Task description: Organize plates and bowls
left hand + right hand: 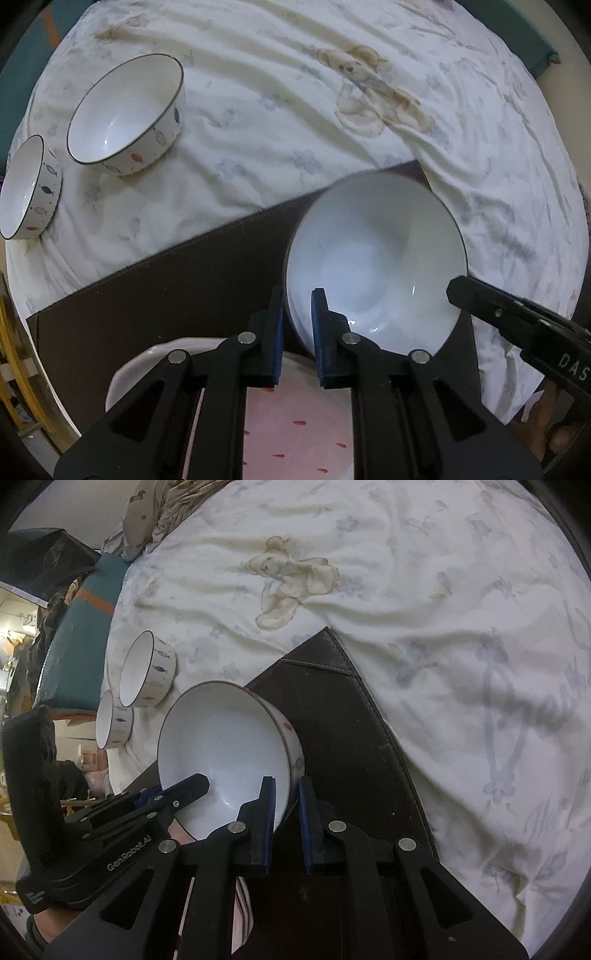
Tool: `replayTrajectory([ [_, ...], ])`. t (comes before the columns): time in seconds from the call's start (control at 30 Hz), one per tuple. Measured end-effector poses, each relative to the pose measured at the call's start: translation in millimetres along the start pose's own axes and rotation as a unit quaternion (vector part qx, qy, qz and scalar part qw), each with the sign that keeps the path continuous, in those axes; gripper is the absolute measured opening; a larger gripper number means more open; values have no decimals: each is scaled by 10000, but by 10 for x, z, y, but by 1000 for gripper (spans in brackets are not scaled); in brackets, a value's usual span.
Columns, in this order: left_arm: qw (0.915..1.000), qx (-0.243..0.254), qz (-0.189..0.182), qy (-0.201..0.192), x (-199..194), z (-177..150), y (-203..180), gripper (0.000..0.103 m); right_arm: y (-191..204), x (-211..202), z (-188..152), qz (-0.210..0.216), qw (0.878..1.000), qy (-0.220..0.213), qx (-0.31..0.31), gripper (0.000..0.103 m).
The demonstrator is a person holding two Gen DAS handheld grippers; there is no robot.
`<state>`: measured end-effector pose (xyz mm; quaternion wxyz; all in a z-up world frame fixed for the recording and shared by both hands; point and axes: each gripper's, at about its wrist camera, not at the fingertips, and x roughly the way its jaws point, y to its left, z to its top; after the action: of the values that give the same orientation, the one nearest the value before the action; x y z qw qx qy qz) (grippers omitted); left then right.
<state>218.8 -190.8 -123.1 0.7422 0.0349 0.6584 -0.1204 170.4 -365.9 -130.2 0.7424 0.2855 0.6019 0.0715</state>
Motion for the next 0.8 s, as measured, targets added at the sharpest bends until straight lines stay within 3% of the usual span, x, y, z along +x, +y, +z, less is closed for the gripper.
replayTrajectory([
  [0.17, 9999, -2, 45, -152, -40, 135, 69, 13, -30, 12, 54, 145, 9998, 57, 131, 18],
  [0.5, 9997, 149, 202, 41, 183, 200, -19, 11, 72, 239, 135, -205, 9996, 180, -113, 19],
  [0.67, 9995, 23, 242, -181, 112, 179, -41, 11, 207, 289, 129, -557, 9969, 63, -558, 20],
  [0.8, 9982, 266, 302, -447, -91, 156, -107, 11, 306, 222, 117, -727, 9931, -101, -910, 20],
])
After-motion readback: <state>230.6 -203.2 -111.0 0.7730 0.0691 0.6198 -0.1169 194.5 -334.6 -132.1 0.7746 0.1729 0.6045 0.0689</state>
